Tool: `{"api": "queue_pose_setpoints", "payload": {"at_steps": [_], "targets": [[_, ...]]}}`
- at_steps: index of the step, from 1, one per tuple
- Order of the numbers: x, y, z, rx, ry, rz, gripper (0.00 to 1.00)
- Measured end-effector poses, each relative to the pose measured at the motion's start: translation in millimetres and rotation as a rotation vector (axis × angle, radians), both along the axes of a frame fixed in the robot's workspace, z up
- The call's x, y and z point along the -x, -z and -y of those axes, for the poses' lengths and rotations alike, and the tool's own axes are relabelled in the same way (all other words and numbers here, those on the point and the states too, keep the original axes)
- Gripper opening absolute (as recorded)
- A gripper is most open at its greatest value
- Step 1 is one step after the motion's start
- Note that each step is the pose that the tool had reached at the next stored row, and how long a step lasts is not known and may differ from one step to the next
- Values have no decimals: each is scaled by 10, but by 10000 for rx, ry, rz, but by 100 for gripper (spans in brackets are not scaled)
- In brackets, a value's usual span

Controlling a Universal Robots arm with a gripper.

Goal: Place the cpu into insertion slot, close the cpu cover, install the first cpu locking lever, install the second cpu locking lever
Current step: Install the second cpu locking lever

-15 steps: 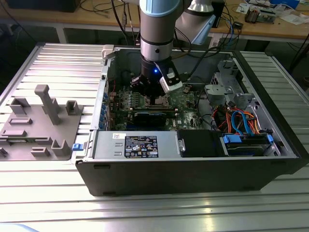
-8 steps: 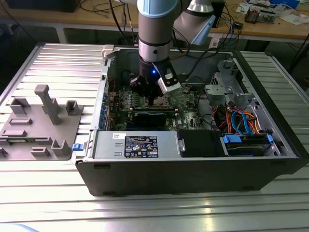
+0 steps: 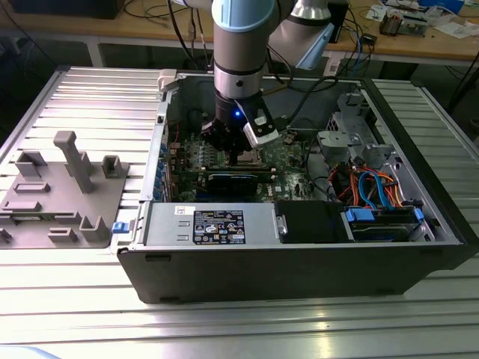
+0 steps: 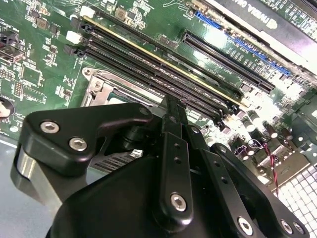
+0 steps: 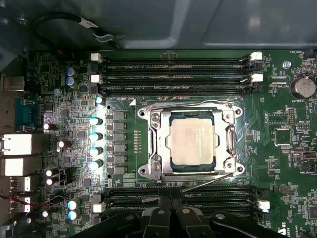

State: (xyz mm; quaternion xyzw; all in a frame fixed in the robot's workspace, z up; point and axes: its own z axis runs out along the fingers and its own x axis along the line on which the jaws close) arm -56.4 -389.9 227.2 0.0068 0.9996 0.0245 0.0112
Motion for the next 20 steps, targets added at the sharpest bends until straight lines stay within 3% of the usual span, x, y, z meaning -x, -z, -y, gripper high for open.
{"api": "queue_pose_setpoints", "payload": {"at_steps": [14, 18, 20], "targets": [[15, 2, 3, -36, -1, 0, 11], [14, 5, 37, -49, -76, -1, 11], [16, 7, 54, -104, -137, -1, 11]]}}
